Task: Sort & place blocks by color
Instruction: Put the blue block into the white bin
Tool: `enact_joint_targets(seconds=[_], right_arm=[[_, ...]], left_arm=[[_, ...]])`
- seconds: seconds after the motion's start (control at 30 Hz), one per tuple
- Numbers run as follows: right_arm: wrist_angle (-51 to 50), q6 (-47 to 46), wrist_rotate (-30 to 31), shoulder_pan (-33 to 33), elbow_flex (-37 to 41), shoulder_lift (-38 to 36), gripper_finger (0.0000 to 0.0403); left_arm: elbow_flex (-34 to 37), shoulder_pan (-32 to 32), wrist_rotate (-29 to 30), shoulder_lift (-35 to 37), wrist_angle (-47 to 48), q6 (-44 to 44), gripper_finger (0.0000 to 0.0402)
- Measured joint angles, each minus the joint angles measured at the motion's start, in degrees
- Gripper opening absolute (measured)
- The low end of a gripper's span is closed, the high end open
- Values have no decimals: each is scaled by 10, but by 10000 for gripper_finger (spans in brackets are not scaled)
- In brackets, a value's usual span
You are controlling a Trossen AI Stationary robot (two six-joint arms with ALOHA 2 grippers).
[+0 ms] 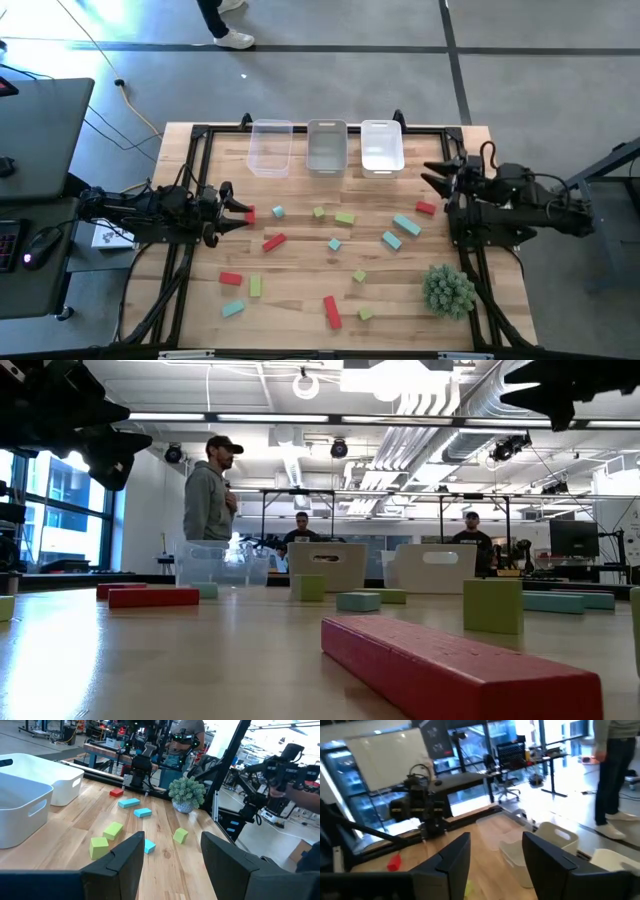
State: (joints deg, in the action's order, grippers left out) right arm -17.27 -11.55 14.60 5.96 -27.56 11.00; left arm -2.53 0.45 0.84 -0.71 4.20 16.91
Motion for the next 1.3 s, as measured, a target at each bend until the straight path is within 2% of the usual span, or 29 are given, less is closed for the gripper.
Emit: enact_joint_targets(seconds=[0.2, 0.43, 0.6, 0.77, 0.9, 1.3], right_arm=[[-69, -4, 45, 0, -85, 110, 220], [-234, -85, 39, 0, -188, 241, 234], [-334, -171, 10, 0, -238, 321, 234], [-384, -218, -26, 0, -250, 383, 234], [-408, -222, -62, 0, -250, 431, 234], [-421, -245, -123, 0, -250, 569, 234]], left_arm=[[0, 0, 0, 0, 0, 0, 186], [0, 0, 0, 0, 0, 0, 186], [0, 0, 0, 0, 0, 0, 186], [0, 0, 0, 0, 0, 0, 186], [0, 0, 0, 0, 0, 0, 186], [0, 0, 0, 0, 0, 0, 186]])
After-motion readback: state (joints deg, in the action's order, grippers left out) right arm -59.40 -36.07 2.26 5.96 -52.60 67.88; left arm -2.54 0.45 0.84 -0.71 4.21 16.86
